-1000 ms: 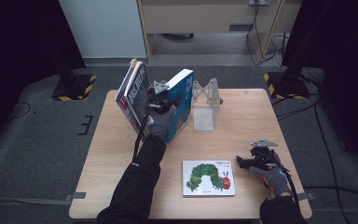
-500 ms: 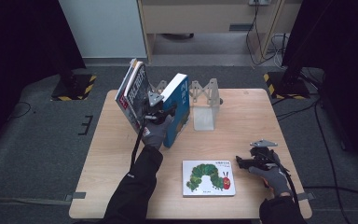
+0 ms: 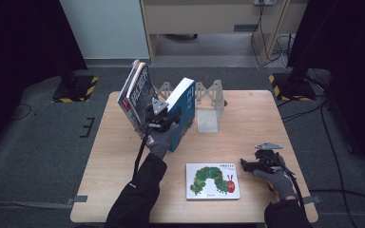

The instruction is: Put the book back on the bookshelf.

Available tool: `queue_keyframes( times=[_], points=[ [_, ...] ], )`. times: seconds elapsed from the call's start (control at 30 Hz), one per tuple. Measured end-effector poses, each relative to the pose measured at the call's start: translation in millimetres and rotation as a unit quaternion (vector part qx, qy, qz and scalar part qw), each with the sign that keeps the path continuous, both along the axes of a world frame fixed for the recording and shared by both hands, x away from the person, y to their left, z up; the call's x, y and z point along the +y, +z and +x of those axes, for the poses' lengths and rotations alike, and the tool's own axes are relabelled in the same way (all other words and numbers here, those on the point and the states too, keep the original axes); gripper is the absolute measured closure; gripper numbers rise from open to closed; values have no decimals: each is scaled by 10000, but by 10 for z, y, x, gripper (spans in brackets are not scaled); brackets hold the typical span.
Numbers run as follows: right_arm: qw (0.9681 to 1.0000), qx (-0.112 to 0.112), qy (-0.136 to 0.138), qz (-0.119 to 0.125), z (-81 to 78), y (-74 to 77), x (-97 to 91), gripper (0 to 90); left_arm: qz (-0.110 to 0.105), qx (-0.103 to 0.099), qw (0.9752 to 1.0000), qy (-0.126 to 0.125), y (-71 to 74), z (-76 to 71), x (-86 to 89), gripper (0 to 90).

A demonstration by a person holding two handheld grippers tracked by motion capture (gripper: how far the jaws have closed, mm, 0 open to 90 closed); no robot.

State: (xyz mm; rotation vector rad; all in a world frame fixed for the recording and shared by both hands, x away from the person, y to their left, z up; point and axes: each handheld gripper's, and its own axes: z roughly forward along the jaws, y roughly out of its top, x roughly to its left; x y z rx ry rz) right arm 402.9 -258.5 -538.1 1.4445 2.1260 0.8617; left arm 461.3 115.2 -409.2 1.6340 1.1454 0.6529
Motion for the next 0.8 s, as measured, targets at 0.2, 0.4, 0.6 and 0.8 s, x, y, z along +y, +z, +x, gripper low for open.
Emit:
queue_keyframes(
  times=[0.2,0.4,0.6,0.8],
  points=[
    [10000,5,8,8,0,2,2,32,-77,-4,10000,35,-3,8,12,580],
    [10000,7,12,10,0,1,6,31,-128,-168,9996,174,-31,18,-7,584],
    [10000,-4,25,17,6,-2,8,30,-175,-183,9994,251,-44,108,-76,585],
    [10000,-6,31,23,7,-3,8,30,-158,-202,9992,315,-53,203,-152,581]
  ],
)
